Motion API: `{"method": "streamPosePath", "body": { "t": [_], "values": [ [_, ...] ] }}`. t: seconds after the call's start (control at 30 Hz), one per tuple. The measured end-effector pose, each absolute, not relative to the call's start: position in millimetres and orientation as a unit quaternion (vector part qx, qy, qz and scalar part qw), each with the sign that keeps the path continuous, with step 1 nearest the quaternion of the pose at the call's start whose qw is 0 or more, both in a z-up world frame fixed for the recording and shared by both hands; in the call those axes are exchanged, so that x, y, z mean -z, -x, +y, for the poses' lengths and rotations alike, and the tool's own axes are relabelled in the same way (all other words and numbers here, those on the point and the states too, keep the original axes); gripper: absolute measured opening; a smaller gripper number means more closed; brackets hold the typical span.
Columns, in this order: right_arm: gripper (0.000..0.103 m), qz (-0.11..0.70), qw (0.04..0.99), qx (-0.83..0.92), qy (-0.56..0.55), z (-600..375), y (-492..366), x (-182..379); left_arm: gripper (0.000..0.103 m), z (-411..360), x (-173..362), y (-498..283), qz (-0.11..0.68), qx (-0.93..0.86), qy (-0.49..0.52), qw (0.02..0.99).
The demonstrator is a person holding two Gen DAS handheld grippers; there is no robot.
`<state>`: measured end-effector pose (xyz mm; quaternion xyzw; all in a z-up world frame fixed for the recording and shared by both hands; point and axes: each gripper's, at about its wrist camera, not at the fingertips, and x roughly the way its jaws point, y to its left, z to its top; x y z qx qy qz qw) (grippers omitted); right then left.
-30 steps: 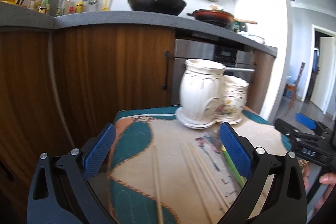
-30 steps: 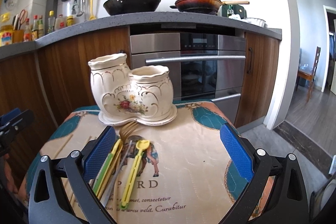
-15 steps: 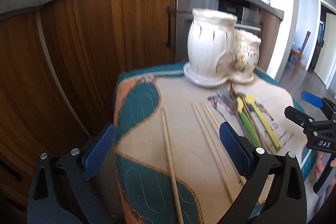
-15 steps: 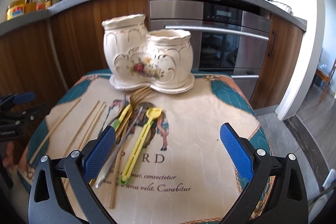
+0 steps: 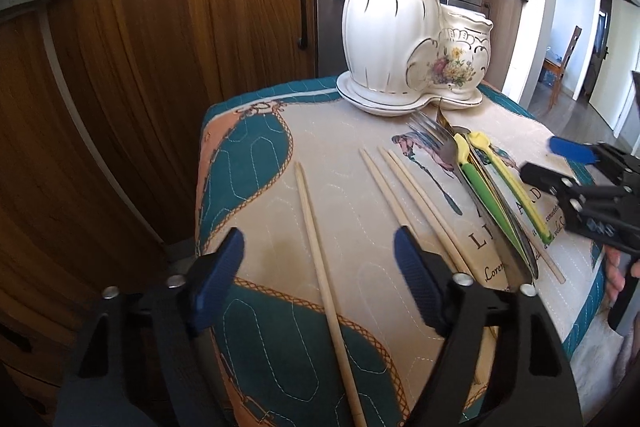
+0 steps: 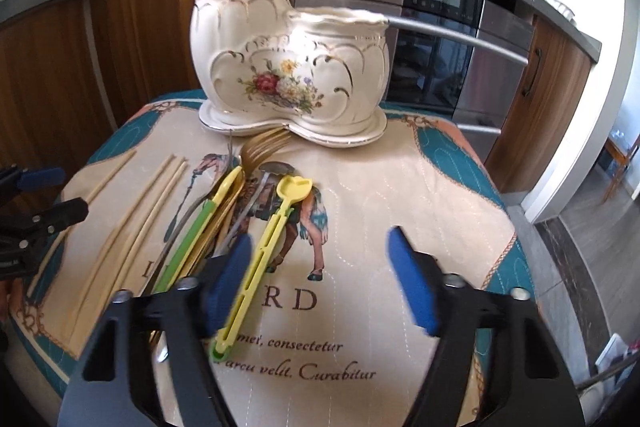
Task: Organize utensils
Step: 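Grasp the yellow plastic spoon with the right tool while the left grasps a chopstick, then put chopstick in tall cup with left tool while right puts spoon in short cup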
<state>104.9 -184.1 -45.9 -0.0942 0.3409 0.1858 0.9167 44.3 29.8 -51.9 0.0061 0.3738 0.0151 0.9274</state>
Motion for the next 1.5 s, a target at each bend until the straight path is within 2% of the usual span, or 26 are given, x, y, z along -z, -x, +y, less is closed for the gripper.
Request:
{"method": "streamPosePath", "body": {
  "t": [0.1, 0.17, 0.3, 0.37, 0.43, 0.57, 0.77, 0.97, 1.07, 1.27, 1.5],
  "values": [
    [0.048, 0.358, 0.908, -0.202, 0.083, -180.5, -107.2, 50.7, 0.067, 28.9, 54.2, -44.9, 0.378, -0.008, -0.007, 0.926],
    [0.045, 0.364, 0.903, -0.214, 0.076, -178.0, -106.7, 50.8, 0.062, 27.7, 56.5, -45.2, 0.383, -0.002, -0.006, 0.924],
    [0.036, 0.371, 0.899, -0.22, 0.075, -172.5, -107.8, 51.7, 0.057, 26.2, 59.8, -46.3, 0.39, 0.005, -0.004, 0.921],
    [0.032, 0.372, 0.898, -0.22, 0.083, -168.5, -108.6, 51.8, 0.046, 26.3, 61.3, -46.8, 0.395, 0.009, -0.003, 0.919],
    [0.029, 0.377, 0.895, -0.22, 0.092, -162.9, -111.6, 51.7, 0.043, 27.3, 63.0, -47.1, 0.4, 0.011, -0.001, 0.916],
    [0.028, 0.393, 0.888, -0.222, 0.084, -161.6, -119.7, 55.9, 0.042, 30.7, 62.3, -47.1, 0.407, 0.015, 0.003, 0.913],
    [0.011, 0.399, 0.884, -0.236, 0.059, -169.7, -126.7, 56.0, 0.039, 32.8, 59.8, -46.5, 0.428, 0.016, 0.004, 0.904],
    [0.011, 0.393, 0.884, -0.25, 0.046, -174.9, -122.4, 54.5, 0.018, 35.6, 57.3, -46.4, 0.451, -0.003, -0.007, 0.892],
    [0.011, 0.383, 0.887, -0.256, 0.037, -182.3, -117.8, 48.0, 0.017, 38.6, 56.6, -47.0, 0.455, -0.003, -0.01, 0.89],
    [0.011, 0.372, 0.892, -0.256, 0.021, -196.0, -115.3, 41.7, 0.005, 37.1, 56.6, -52.5, 0.455, -0.014, -0.014, 0.89],
    [0.011, 0.355, 0.891, -0.278, -0.05, -218.6, -115.0, 32.8, 0.005, 39.7, 47.7, -46.4, 0.419, -0.007, 0.02, 0.908]
  ]
}}
